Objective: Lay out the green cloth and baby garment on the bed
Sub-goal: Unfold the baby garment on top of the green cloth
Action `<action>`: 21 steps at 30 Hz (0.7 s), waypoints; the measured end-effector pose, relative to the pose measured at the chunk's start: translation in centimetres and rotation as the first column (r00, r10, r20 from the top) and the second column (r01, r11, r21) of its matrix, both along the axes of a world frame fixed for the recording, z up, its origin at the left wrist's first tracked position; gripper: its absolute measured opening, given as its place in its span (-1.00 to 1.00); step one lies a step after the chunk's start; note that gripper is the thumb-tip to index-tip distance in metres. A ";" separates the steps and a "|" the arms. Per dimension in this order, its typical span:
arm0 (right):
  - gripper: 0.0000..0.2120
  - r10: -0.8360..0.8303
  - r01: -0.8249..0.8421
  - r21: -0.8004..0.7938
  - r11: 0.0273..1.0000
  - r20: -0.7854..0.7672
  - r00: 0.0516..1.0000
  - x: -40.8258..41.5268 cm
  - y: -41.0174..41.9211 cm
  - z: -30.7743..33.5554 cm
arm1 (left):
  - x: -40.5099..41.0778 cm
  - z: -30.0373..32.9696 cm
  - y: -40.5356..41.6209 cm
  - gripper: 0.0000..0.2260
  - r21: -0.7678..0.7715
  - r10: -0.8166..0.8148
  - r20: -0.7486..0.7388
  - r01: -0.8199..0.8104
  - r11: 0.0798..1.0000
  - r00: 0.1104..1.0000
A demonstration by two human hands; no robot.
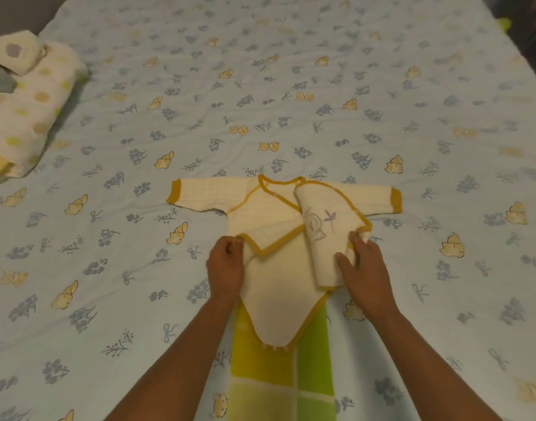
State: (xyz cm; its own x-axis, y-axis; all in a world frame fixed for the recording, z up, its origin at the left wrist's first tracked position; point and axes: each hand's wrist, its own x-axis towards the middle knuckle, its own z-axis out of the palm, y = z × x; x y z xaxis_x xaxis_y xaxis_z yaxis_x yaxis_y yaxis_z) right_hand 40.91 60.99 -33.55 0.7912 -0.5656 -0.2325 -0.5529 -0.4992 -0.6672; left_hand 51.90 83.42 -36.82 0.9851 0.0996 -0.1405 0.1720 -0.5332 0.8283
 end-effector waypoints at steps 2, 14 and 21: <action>-0.40 -0.035 0.035 -0.019 0.999 -0.019 0.999 -0.2 -0.9 0.0 | 1.0 0.2 1.1 -0.84 -0.042 0.174 -0.093 -0.178 0.983 0.980; -0.37 -0.136 0.163 0.057 0.985 -0.329 0.935 -1.4 -3.6 -2.1 | 2.8 -0.8 6.8 -0.80 -0.214 0.415 -0.658 -0.684 0.698 0.629; -0.36 -0.169 0.171 -0.022 0.985 -0.333 0.928 -0.9 -2.1 2.8 | 1.0 5.1 6.4 -0.75 0.127 0.143 -0.348 -0.105 0.986 0.926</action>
State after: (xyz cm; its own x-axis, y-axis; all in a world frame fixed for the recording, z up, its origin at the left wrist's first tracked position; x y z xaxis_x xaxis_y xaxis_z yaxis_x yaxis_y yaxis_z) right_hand 40.01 58.93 -30.70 0.5605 -0.6821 -0.4696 -0.8194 -0.3745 -0.4339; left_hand 52.91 89.80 -31.76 0.8512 0.2508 -0.4609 0.5149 -0.5685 0.6416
